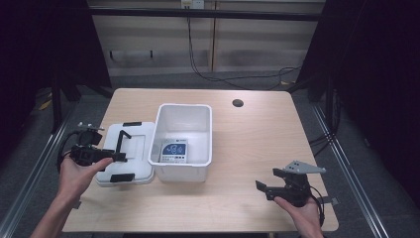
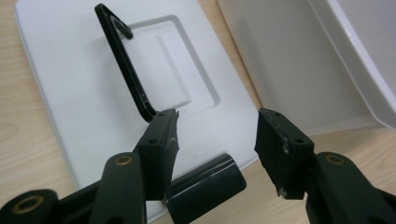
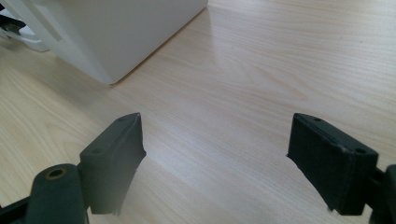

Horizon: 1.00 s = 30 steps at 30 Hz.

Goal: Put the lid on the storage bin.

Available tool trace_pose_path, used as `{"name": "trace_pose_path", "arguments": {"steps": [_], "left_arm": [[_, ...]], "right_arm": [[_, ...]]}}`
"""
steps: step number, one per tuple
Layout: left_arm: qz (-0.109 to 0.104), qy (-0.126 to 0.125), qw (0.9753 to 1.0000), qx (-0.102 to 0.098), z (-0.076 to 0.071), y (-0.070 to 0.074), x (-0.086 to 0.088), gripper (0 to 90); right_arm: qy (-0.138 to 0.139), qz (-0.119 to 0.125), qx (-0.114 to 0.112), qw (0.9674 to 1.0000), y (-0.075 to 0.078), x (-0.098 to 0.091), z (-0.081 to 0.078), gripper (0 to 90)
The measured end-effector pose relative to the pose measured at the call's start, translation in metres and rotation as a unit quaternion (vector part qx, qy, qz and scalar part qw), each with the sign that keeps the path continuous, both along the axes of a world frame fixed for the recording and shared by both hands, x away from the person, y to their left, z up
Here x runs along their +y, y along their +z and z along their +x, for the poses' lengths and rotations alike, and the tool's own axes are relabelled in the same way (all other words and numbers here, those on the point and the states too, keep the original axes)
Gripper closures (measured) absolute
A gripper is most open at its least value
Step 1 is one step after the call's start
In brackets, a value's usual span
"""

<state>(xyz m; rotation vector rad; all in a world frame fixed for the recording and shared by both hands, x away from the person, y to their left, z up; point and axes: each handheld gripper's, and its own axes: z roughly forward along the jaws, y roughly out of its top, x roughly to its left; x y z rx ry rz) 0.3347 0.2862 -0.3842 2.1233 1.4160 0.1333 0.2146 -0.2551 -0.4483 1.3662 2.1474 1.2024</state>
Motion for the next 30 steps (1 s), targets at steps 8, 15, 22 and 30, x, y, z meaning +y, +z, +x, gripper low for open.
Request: {"name": "trace_pose_path", "arguments": {"steps": [8,15,22,30], "left_arm": [[0.016,0.028,0.9992,0.024,0.017,0.006,0.011,44.8],[0.035,0.029,0.9979,0.045,0.030,0.003,0.003,49.4],[0.059,0.035,0.9954,0.067,0.045,0.008,0.002,55.5],[0.074,0.040,0.9922,0.092,0.061,0.001,-0.008,63.6]], "right_arm": [[0.002,-0.002,0.001,1.0000,0.000,0.001,0.001,17.6],[0.005,-0.002,0.002,1.0000,-0.001,0.001,0.001,17.6],[0.017,-0.007,0.001,0.9998,-0.001,0.003,0.000,18.3],[0.019,-0.010,0.007,0.9998,-0.002,0.004,0.001,18.2]]}}
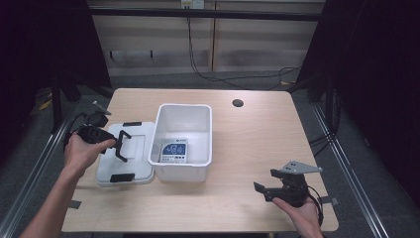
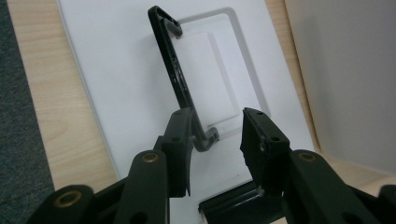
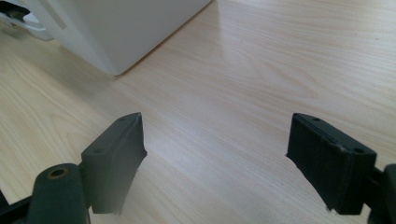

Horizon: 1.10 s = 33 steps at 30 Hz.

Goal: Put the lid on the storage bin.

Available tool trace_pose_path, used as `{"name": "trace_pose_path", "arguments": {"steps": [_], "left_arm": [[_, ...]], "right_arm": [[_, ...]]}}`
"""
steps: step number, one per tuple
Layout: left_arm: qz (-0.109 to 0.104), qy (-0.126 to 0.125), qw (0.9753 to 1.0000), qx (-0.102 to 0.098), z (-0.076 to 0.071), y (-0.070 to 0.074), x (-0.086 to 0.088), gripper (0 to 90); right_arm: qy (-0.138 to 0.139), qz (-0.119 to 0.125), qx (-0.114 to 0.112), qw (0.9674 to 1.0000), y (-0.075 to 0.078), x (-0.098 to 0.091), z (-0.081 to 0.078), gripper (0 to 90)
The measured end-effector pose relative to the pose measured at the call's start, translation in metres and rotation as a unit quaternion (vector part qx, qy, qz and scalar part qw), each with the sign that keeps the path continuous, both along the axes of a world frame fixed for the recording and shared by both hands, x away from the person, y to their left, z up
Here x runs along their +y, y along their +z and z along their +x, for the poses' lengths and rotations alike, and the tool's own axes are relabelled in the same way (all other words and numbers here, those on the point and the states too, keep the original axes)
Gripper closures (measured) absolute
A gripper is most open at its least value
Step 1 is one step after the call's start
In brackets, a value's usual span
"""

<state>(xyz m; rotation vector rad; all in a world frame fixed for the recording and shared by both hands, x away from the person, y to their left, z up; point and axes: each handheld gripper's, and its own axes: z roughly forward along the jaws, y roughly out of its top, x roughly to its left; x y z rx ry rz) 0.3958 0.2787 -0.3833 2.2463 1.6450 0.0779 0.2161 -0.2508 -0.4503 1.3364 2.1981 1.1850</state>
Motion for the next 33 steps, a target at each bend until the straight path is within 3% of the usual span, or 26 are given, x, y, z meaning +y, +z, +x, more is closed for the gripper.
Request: {"name": "trace_pose_path", "arguments": {"steps": [9,14,17,23,25,27,33], "left_arm": [[0.012,0.020,0.9995,0.022,0.017,-0.005,-0.004,60.7],[0.025,0.029,0.9988,0.029,0.025,-0.005,-0.008,64.1],[0.043,0.045,0.9973,0.041,0.028,-0.009,-0.011,66.9],[0.054,0.061,0.9954,0.050,0.032,-0.019,-0.010,69.5],[0.049,0.072,0.9950,0.050,0.034,-0.021,-0.011,69.5],[0.057,0.087,0.9931,0.054,0.037,-0.023,-0.013,71.3],[0.052,0.100,0.9917,0.063,0.041,-0.024,-0.013,72.9]], "right_arm": [[0.011,-0.004,0.007,0.9999,-0.002,0.003,0.003,17.7],[0.010,-0.004,0.010,0.9999,-0.002,0.003,0.003,17.6],[0.011,-0.006,0.011,0.9999,-0.002,0.003,0.003,17.5],[0.012,-0.008,0.012,0.9998,-0.003,0.003,0.002,17.5],[0.012,-0.008,0.012,0.9998,-0.003,0.003,0.002,17.5],[0.014,-0.009,0.016,0.9997,-0.003,0.004,0.003,17.4],[0.015,-0.014,0.016,0.9997,-0.004,0.005,0.003,17.2]]}}
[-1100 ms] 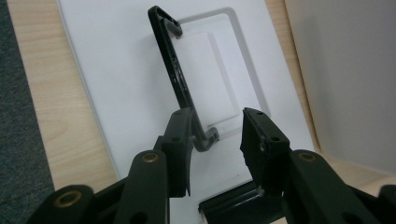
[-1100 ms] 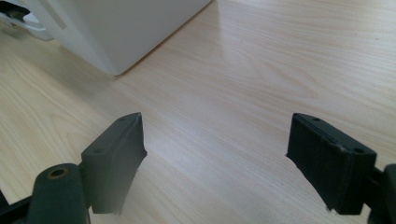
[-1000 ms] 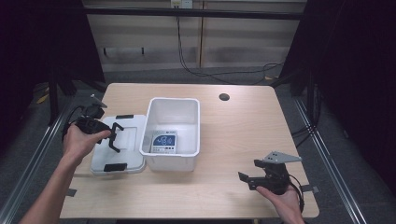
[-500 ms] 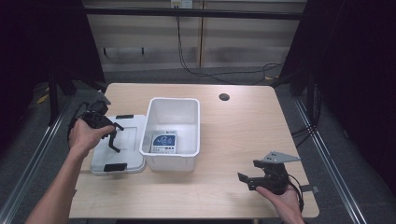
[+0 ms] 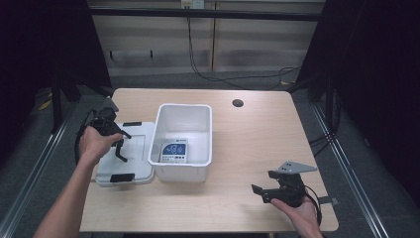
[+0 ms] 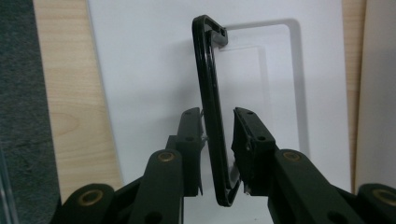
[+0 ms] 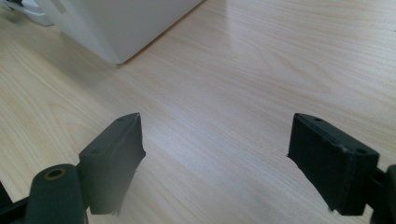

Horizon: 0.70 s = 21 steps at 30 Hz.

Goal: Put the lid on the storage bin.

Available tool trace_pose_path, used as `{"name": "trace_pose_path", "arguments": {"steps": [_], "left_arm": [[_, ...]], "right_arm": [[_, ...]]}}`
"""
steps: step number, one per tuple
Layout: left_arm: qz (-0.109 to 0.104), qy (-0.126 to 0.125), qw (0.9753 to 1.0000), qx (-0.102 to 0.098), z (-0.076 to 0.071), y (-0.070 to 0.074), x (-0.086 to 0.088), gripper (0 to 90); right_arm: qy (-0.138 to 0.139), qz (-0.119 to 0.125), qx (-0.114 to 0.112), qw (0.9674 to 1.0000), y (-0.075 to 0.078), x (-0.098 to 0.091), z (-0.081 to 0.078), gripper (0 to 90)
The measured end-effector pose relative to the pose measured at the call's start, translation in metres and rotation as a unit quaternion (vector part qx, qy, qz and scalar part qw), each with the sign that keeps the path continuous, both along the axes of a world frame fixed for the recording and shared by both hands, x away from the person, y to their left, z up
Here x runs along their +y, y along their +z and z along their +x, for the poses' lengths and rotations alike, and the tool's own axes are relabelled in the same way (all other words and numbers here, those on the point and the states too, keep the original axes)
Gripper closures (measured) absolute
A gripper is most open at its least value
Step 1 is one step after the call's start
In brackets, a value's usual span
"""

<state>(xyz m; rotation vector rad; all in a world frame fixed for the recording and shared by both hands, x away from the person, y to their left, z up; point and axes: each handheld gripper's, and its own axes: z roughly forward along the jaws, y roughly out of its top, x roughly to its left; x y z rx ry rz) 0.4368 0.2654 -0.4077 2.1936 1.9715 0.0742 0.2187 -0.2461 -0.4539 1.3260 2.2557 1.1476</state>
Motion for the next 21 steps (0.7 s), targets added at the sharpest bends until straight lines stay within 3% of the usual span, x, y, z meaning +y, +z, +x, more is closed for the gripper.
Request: {"name": "trace_pose_path", "arguments": {"steps": [7,12,21], "left_arm": [[-0.004,0.009,0.9999,0.003,0.0029,-0.0064,-0.0012,77.7],[-0.008,0.002,0.9999,0.007,0.0043,-0.0097,-0.0052,80.1],[-0.013,0.010,0.9998,0.009,0.0053,-0.0093,-0.0082,82.5]], "right_arm": [[0.000,-0.003,-0.001,1.0000,-0.0005,0.0003,0.0003,17.0],[-0.001,-0.001,0.000,1.0000,-0.0002,0.0002,-0.0004,17.0],[-0.002,-0.002,0.000,1.0000,-0.0002,0.0002,-0.0005,17.0]]}}
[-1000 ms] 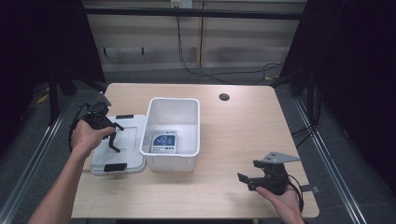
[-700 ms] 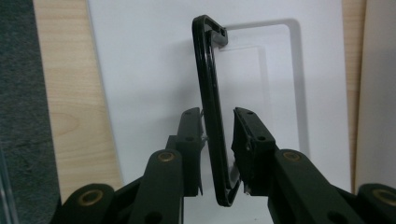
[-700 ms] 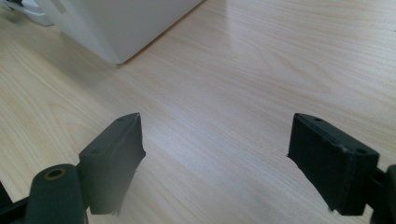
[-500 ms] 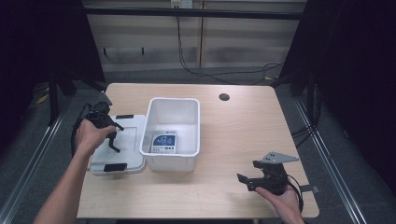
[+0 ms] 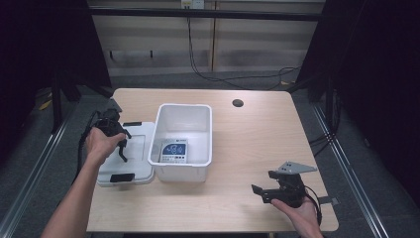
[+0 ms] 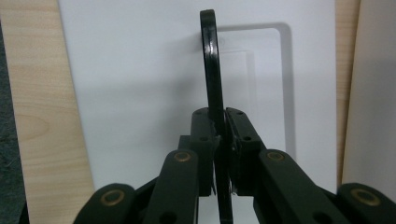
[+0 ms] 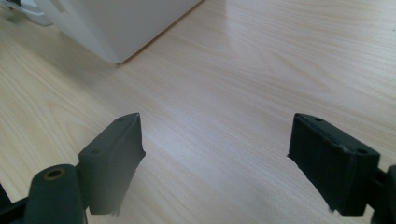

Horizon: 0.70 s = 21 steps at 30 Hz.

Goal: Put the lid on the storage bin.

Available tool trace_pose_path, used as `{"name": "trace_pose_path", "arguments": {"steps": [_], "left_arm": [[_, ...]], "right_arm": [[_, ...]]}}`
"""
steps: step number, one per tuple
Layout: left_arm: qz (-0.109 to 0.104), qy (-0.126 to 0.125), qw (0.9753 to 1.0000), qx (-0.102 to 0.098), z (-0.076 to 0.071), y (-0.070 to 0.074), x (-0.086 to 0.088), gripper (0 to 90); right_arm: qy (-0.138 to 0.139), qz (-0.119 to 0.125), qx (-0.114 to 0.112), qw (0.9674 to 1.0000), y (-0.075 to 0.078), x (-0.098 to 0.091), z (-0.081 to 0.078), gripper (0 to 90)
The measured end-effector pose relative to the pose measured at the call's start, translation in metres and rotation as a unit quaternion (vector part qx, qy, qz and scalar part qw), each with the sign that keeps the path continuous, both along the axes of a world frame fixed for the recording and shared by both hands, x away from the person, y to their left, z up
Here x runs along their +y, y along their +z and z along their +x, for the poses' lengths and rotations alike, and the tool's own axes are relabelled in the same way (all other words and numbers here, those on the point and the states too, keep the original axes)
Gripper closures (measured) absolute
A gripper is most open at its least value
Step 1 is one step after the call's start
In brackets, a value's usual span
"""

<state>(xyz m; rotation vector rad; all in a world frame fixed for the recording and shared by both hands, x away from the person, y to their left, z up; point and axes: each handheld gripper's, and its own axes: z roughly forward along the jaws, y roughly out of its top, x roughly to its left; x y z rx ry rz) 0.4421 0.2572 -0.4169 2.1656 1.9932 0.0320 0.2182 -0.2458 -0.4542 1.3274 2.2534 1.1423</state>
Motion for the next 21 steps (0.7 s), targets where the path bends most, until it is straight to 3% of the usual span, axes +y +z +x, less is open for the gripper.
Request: {"name": "trace_pose_path", "arguments": {"steps": [10,16,21], "left_arm": [[0.001,0.012,0.9999,0.004,-0.0001,0.0006,-0.0006,83.3],[0.011,0.003,0.9999,0.011,0.0001,0.0030,-0.0034,84.5],[0.009,-0.004,0.9999,0.006,-0.0024,0.0063,-0.0010,84.2]], "right_arm": [[-0.001,-0.002,0.000,1.0000,-0.0001,0.0003,-0.0001,17.0],[-0.001,-0.003,0.000,1.0000,0.0000,0.0004,-0.0005,17.0],[-0.004,-0.002,0.000,1.0000,0.0002,0.0001,-0.0007,17.0]]}}
